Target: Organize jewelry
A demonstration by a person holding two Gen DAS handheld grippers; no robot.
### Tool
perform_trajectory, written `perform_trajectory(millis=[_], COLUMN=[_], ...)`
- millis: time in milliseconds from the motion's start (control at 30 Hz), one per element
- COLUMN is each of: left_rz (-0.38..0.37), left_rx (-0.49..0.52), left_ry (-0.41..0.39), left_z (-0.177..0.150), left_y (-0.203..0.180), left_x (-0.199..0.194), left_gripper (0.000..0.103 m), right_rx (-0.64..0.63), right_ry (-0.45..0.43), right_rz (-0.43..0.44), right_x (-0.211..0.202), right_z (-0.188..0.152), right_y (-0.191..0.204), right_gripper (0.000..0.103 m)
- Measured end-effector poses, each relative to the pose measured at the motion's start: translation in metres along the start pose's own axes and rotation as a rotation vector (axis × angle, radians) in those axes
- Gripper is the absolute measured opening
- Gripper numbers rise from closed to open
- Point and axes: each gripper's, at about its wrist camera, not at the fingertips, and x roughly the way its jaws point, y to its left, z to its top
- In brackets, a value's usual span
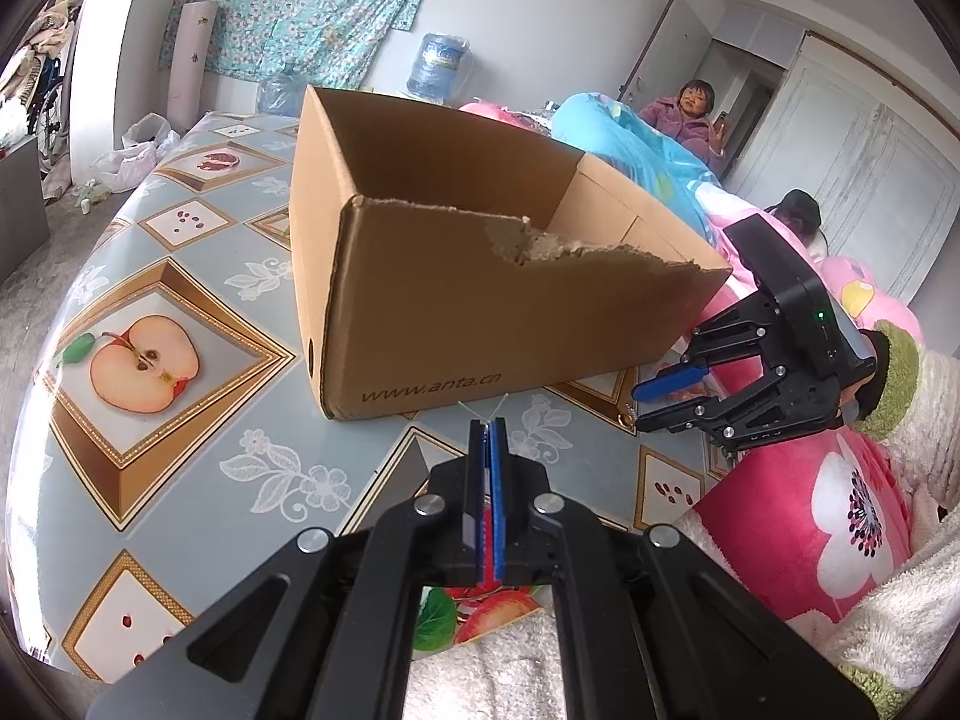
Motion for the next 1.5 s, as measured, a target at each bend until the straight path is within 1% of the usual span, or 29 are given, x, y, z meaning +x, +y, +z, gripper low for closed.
perform_trajectory(millis=[67, 333, 367, 467, 500, 667, 700, 833, 967, 1000, 1033, 1467, 1500], left_rz=[0.001, 0.003, 0.004, 0.006, 0.007, 0.006, 0.006, 0.005, 0.004, 0.004, 0.004, -0.001, -0.001], left_rx=[0.002, 0.012, 0.013, 0.01, 0.009, 0.01, 0.011, 0.01, 0.012, 0.012, 0.012, 0.014, 0.014], left_ry=[0.0, 0.003, 0.003, 0.004, 0.005, 0.009, 0.009, 0.008, 0.008, 0.007, 0.007, -0.002, -0.003], left_z=[0.0, 0.001, 0.001, 0.001, 0.001, 0.001, 0.001, 0.001, 0.001, 0.001, 0.001, 0.003, 0.003], left_y=[-0.001, -0.004, -0.004, -0.003, -0.002, -0.003, -0.003, -0.004, -0.004, -0.004, -0.004, -0.004, -0.003], left_x=[0.001, 0.002, 0.001, 0.002, 0.002, 0.004, 0.004, 0.004, 0.003, 0.003, 0.003, 0.0, -0.001], left_gripper=[0.001, 0.001, 0.001, 0.001, 0.001, 0.001, 0.001, 0.001, 0.001, 0.001, 0.001, 0.001, 0.001], right_rx=[0.007, -0.008, -0.016, -0.039, -0.044, -0.06, -0.064, -0.08, -0.079, -0.072, -0.064, -0.022, -0.019], right_ry=[-0.003, 0.014, 0.015, 0.018, 0.018, 0.026, 0.027, 0.035, 0.037, 0.037, 0.039, 0.034, 0.039], right_rz=[0.019, 0.043, 0.048, 0.032, 0.032, 0.059, 0.065, 0.068, 0.055, 0.055, 0.058, 0.061, 0.067], right_x=[0.003, 0.004, 0.003, 0.002, 0.003, 0.007, 0.007, 0.009, 0.007, 0.007, 0.007, 0.005, 0.005], right_z=[0.0, 0.004, 0.004, 0.007, 0.009, 0.012, 0.013, 0.016, 0.015, 0.015, 0.016, 0.009, 0.008], right_y=[-0.002, -0.006, -0.006, -0.007, -0.009, -0.01, -0.01, -0.012, -0.011, -0.009, -0.01, -0.009, -0.01], right_gripper=[0.014, 0.013, 0.014, 0.021, 0.022, 0.023, 0.025, 0.025, 0.019, 0.014, 0.013, 0.012, 0.0])
